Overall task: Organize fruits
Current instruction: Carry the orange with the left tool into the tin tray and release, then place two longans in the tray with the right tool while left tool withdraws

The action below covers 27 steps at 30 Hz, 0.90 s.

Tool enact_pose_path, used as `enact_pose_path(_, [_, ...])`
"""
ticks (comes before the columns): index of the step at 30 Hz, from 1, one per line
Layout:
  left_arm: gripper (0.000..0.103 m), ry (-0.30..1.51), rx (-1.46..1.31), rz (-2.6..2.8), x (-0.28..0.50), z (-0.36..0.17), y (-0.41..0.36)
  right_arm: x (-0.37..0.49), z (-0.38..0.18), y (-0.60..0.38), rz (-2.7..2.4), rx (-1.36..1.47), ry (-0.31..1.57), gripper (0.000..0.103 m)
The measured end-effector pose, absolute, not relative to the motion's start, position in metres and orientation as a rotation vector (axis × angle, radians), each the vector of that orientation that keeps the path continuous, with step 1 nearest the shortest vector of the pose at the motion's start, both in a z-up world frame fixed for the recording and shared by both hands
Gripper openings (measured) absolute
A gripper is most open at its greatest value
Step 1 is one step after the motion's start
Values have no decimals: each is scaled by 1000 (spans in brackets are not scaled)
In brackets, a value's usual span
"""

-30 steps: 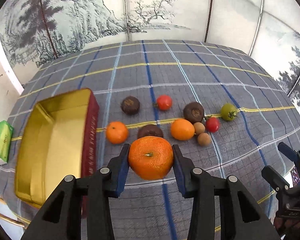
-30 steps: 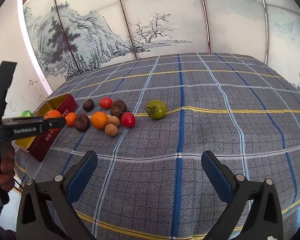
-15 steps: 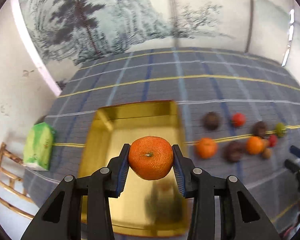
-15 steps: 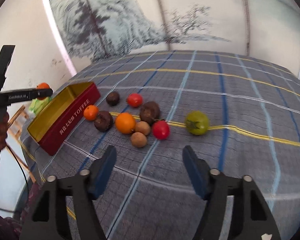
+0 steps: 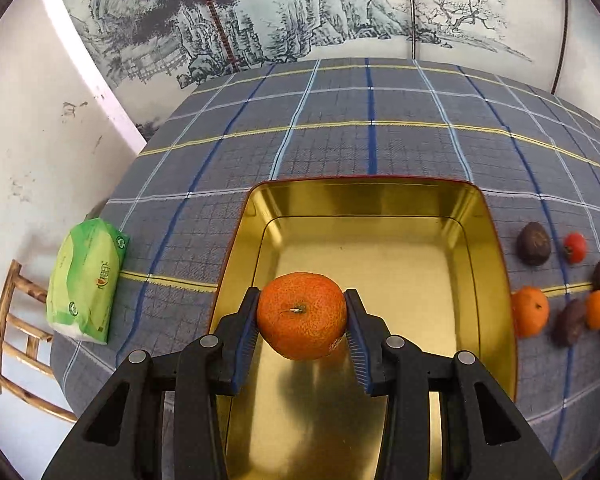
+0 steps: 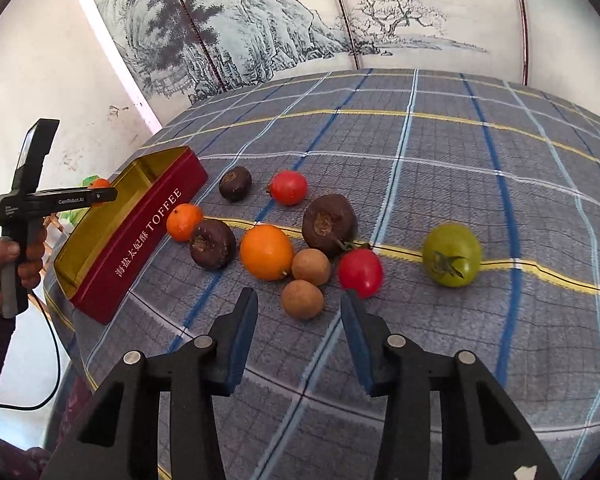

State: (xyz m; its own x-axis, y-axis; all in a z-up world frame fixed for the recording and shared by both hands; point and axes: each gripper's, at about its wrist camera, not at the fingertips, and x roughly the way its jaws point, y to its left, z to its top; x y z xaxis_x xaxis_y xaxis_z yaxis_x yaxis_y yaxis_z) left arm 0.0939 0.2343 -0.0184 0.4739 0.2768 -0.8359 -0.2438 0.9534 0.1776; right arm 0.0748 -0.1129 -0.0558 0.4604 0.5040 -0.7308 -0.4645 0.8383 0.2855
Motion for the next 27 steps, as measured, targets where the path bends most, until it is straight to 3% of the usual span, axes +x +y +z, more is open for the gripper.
enact_pose_path(2, [42, 1037, 26, 315, 99, -20, 237, 78, -58, -106, 597, 21, 923, 40])
enact_pose_path(7, [43, 1024, 21, 308, 99, -18, 239, 85, -68, -96, 573, -43, 960, 23])
enact_pose_path(9, [44, 1010, 30, 299, 97, -15, 239, 86, -70, -97, 564, -39, 958, 23])
enact_pose_path(13, [64, 995, 15, 293, 90, -7, 244, 78, -67, -99, 541, -39, 953, 23])
enact_pose_path(15, [66, 972, -40, 284, 82, 0, 251, 71, -62, -104, 531, -23, 951, 23])
enact_pose_path(20, [89, 926, -139, 288, 49, 18, 261, 47, -33, -119, 541, 21, 907, 23])
enact_pose_path(23, [96, 912, -168, 300, 27, 23, 261, 44, -9, -118, 581, 42, 859, 23])
enact_pose_path(27, [98, 924, -192, 322, 3, 21, 259, 51, 18, -88, 686, 52, 817, 23])
